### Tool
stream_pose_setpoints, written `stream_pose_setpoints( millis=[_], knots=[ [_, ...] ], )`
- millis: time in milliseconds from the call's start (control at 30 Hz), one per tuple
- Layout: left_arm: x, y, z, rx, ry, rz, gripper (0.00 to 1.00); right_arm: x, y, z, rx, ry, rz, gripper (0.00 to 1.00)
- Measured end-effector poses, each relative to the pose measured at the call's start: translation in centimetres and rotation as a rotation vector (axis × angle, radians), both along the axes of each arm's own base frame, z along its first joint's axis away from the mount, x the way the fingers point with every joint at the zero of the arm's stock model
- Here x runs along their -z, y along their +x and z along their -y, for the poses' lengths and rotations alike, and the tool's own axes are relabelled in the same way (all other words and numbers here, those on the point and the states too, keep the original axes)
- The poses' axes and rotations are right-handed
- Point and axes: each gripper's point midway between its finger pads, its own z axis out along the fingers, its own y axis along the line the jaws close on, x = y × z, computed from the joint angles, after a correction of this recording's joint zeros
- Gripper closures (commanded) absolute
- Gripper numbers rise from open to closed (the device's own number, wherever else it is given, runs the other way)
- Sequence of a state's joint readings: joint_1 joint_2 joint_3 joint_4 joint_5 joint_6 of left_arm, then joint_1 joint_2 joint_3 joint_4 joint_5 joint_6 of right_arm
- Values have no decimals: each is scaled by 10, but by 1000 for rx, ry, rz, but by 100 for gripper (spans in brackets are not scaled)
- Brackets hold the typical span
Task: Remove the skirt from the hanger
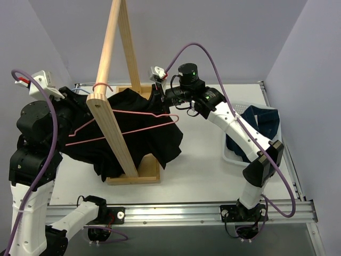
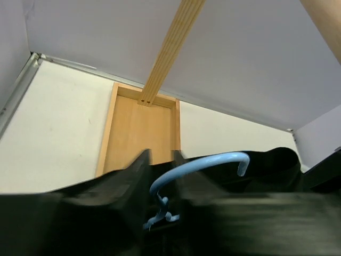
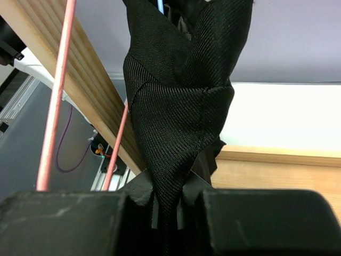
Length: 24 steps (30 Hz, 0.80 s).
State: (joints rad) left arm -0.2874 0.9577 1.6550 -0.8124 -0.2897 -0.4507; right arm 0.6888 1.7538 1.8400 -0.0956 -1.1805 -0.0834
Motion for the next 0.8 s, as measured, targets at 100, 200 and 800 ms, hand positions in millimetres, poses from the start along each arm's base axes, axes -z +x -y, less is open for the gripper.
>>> stream_pose_setpoints(
  millis=[100, 200, 800],
  knots=[
    [1, 3, 4, 14, -12, 1, 97, 1, -1, 1, -4, -5, -4, 100],
    [2, 5, 7, 25, -12, -2, 98, 4, -1, 1, 3, -16, -14, 100],
    [16, 6, 7, 31, 11, -23, 98, -6, 43, 11, 417, -89, -163, 35]
  ],
)
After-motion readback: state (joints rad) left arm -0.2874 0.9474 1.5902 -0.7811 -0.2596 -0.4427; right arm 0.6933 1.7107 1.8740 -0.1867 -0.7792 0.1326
